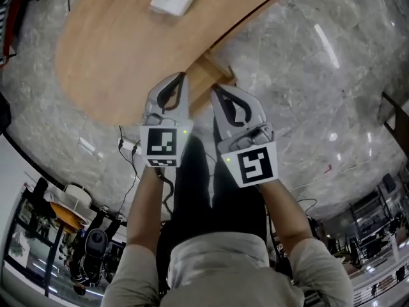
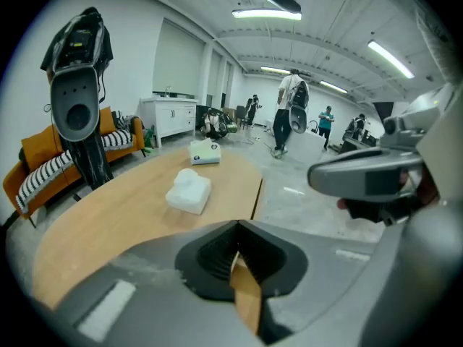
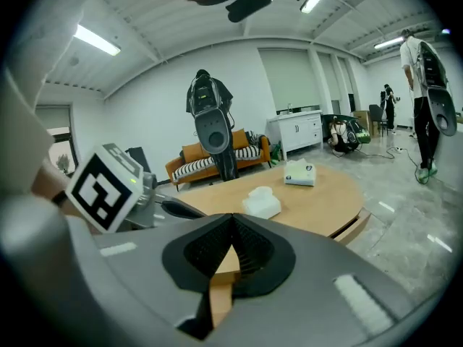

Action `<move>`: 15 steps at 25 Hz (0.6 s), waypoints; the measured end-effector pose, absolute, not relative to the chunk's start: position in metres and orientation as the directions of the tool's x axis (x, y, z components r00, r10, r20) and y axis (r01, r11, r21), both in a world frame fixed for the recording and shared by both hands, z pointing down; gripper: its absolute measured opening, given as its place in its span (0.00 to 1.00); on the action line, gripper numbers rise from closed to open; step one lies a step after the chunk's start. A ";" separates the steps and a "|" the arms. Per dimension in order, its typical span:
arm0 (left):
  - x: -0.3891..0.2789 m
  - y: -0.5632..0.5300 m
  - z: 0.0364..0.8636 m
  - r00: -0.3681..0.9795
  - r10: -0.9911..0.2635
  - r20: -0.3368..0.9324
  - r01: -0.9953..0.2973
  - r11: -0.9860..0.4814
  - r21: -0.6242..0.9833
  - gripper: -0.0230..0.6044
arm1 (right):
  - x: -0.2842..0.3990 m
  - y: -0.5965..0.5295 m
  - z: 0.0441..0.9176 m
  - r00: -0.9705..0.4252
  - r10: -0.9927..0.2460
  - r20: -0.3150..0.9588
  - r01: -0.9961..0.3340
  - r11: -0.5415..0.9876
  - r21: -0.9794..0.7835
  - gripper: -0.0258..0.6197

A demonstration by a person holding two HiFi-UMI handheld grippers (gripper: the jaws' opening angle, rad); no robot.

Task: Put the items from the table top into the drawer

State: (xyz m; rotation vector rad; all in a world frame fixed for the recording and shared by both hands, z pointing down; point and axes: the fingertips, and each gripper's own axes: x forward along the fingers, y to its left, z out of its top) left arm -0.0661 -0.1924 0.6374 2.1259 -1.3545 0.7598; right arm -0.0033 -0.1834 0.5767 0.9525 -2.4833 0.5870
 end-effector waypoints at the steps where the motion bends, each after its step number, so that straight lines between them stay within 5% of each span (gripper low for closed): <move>1: -0.068 -0.202 0.646 0.338 -0.630 0.699 -0.921 -0.373 0.110 0.07 | -0.002 -0.187 0.579 -0.677 -0.515 0.526 -0.700 0.672 -0.243 0.05; 15: -0.097 -0.301 0.700 0.151 -0.581 0.800 -0.941 -0.332 -0.064 0.07 | 0.010 -0.239 0.595 -0.667 -0.511 0.542 -0.736 0.565 -0.374 0.05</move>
